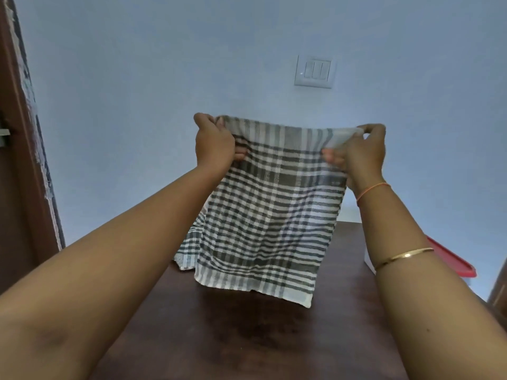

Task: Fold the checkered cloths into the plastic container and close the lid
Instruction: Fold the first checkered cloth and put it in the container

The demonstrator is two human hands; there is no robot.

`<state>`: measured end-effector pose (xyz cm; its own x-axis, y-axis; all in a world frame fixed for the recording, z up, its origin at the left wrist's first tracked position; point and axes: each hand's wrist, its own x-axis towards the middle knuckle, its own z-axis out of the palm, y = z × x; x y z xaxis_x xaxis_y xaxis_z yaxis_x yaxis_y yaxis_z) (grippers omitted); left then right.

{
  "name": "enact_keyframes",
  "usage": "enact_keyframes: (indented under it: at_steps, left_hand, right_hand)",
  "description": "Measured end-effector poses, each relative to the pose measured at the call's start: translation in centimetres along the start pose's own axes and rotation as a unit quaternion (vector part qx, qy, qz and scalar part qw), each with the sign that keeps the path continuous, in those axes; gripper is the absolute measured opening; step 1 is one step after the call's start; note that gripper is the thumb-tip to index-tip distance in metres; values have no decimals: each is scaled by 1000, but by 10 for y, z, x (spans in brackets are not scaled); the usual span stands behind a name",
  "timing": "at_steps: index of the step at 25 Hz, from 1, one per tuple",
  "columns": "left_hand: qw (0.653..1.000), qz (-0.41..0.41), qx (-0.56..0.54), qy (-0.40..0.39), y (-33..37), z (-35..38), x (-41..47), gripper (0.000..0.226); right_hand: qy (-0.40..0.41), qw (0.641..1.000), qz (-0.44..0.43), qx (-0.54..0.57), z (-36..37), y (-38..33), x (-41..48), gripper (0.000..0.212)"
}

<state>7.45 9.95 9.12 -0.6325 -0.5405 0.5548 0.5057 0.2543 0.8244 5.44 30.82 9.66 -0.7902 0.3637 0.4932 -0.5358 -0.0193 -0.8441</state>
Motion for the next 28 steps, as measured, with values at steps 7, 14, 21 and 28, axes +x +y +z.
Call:
enact_keyframes:
  at_steps: [7, 14, 21, 28]
  left_hand:
    - [995, -71, -67, -27, -4, 14, 18, 13]
    - [951, 220, 166, 141, -2, 3, -38, 25]
    - [985, 159, 50, 53, -62, -29, -120, 10]
    - [984, 93, 155, -13, -75, -36, -147, 13]
  right_hand:
    - [-56, 995, -3, 85, -8, 17, 17, 15]
    - [112, 980, -164, 30, -24, 9, -18, 16]
    - [176, 949, -217, -145, -48, 73, -73, 23]
    - [65, 977, -143, -142, -59, 78, -90, 9]
